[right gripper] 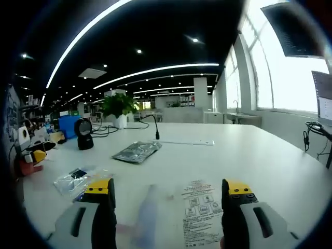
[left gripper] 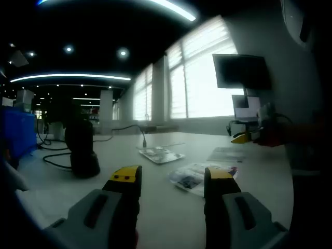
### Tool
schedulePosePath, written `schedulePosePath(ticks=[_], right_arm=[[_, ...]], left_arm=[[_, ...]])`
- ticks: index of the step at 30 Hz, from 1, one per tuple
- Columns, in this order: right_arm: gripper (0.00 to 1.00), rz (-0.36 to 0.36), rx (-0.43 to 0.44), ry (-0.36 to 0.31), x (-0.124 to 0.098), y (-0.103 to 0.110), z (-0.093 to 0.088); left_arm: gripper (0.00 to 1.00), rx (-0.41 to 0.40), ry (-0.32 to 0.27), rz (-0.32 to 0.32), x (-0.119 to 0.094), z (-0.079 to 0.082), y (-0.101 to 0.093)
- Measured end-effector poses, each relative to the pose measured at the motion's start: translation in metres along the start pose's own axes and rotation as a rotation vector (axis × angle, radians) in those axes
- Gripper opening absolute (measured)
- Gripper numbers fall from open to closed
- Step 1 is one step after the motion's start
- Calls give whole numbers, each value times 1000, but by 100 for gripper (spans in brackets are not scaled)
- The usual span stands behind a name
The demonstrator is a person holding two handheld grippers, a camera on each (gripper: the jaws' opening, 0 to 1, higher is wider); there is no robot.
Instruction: Clip sheet goods on table flip sheet goods clip sheet goods scan sheet goods put sheet goods back to table
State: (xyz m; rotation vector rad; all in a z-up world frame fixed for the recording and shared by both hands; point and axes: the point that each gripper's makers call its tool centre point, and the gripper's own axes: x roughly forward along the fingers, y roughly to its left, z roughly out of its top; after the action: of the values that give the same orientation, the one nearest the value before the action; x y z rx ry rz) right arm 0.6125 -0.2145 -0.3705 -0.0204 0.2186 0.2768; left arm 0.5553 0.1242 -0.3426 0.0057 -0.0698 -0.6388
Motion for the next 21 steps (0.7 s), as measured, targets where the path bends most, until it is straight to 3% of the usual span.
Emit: schedulePosePath(ticks=[5, 15, 21], right_arm=[[77, 23, -41, 56, 9, -1, -14], [76, 40, 3, 128, 15, 9, -37], [74, 44, -22, 169, 14, 13, -45]], left_arm=[[41, -1, -1, 3, 0, 0, 1], [41, -2, -1, 5, 0, 0, 1], [41, -9, -5, 1, 0, 1, 1]])
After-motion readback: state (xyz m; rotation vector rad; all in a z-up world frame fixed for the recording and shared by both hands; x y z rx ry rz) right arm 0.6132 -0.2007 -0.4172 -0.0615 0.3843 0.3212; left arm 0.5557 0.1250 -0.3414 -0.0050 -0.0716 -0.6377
